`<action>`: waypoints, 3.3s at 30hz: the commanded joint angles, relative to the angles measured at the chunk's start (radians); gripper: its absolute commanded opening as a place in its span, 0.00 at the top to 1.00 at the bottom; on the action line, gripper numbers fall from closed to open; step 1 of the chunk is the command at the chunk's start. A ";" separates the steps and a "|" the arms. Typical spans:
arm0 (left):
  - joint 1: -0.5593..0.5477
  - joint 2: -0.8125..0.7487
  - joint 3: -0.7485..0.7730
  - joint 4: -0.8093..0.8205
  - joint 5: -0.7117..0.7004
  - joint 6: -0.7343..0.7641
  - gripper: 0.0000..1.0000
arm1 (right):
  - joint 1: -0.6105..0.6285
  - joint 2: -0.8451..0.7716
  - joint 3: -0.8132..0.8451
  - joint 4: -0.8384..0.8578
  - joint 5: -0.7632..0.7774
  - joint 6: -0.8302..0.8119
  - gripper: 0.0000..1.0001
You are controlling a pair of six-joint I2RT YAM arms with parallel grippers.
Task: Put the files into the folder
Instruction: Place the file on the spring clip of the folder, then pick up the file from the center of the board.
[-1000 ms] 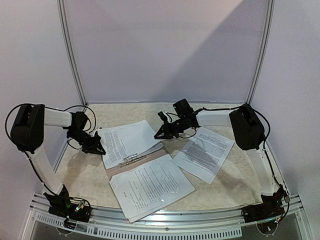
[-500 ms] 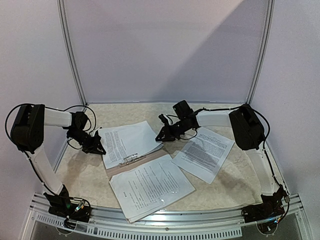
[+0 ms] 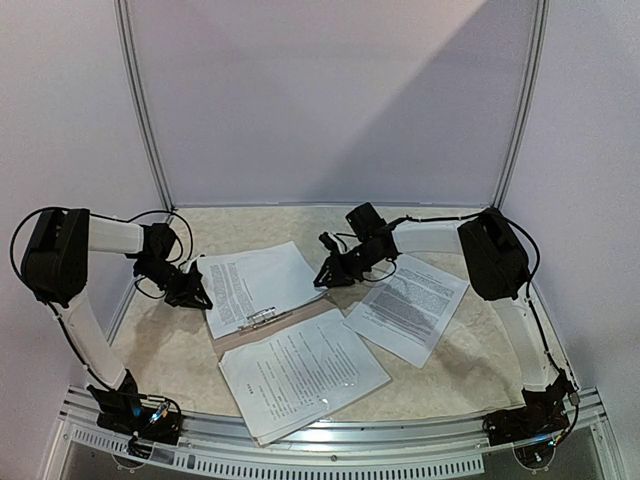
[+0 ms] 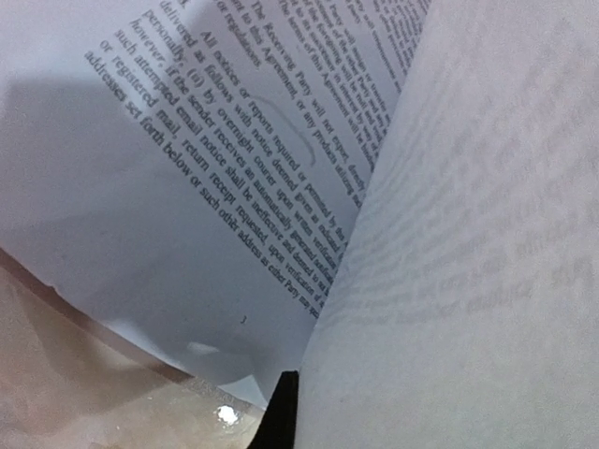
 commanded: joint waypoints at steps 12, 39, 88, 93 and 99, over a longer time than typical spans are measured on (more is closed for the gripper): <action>-0.001 -0.024 -0.002 -0.019 -0.016 0.022 0.94 | 0.007 -0.012 0.013 -0.045 0.017 -0.020 0.82; 0.042 -0.091 0.026 -0.053 -0.198 0.004 0.41 | -0.031 -0.094 0.102 -0.106 0.119 -0.012 0.62; -0.283 -0.124 0.411 -0.194 -0.165 0.133 0.42 | -0.654 -0.672 -1.145 0.522 0.201 0.456 0.41; -0.283 -0.118 0.407 -0.194 -0.164 0.134 0.42 | -0.655 -0.625 -1.236 0.801 0.120 0.581 0.42; -0.283 -0.118 0.405 -0.193 -0.172 0.140 0.42 | -0.654 -0.563 -1.263 0.979 0.070 0.667 0.49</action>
